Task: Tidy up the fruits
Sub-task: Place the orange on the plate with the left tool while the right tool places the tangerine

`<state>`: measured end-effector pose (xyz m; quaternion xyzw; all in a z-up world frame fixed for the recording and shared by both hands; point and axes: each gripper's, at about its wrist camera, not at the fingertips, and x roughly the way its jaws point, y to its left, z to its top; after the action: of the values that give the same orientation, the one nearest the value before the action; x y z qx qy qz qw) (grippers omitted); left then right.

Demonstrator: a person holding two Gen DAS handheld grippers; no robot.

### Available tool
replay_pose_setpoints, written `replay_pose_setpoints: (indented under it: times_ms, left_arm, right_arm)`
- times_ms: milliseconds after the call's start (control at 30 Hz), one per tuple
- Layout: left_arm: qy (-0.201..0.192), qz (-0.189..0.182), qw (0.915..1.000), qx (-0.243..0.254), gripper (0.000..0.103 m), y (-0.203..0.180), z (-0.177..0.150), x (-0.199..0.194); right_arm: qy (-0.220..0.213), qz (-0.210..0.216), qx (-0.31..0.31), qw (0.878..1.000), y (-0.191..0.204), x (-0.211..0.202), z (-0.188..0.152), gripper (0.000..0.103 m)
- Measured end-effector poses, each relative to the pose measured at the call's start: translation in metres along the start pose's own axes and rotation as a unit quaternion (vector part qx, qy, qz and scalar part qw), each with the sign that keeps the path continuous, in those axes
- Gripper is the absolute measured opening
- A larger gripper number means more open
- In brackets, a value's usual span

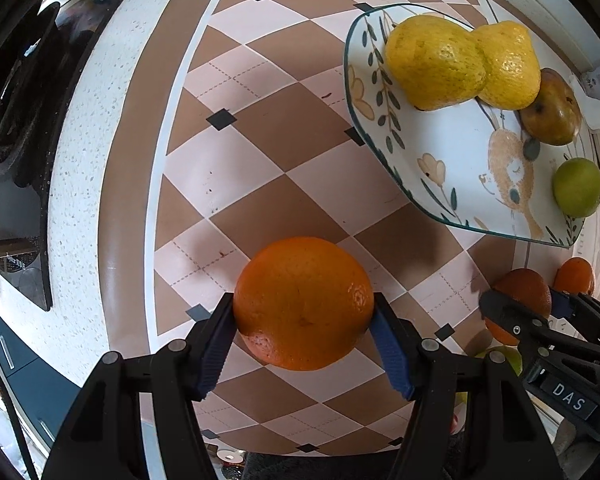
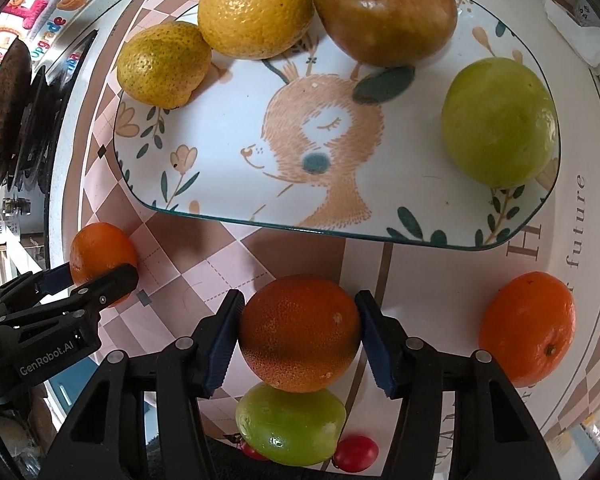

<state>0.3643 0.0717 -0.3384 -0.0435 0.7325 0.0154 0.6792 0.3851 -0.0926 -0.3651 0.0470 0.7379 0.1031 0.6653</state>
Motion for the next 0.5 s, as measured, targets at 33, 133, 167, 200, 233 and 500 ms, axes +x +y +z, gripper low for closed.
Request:
replay_pose_setpoints:
  times_ms: [33,133,167,200,233,500]
  left_arm:
    - [-0.001,-0.001,1.0,0.001,0.063,-0.001,0.0,-0.002]
    - [-0.007,-0.01,0.9999,0.006,0.063,-0.006,0.001,-0.014]
    - [-0.011,-0.015,0.9998,0.009,0.063,-0.008,0.001,-0.021]
    - [-0.015,-0.021,0.9996,0.011,0.063,-0.011,0.001,-0.027]
    - [-0.021,-0.028,0.9993,0.015,0.063,-0.015,0.002,-0.036]
    - [-0.047,-0.112,0.9922,0.026,0.063,-0.043,0.029,-0.1]
  right_arm:
    - [0.0,0.001,0.001,1.0,-0.001,-0.001,-0.001,0.059]
    - [-0.007,0.007,0.003,1.0,-0.004,-0.009,-0.003,0.059]
    - [-0.011,0.009,0.004,1.0,-0.005,-0.014,-0.004,0.059]
    - [-0.017,0.013,0.004,1.0,-0.006,-0.02,-0.004,0.059]
    - [-0.024,0.017,0.002,1.0,-0.007,-0.028,-0.005,0.059]
    - [-0.088,0.025,0.012,0.996,-0.031,-0.088,0.008,0.059]
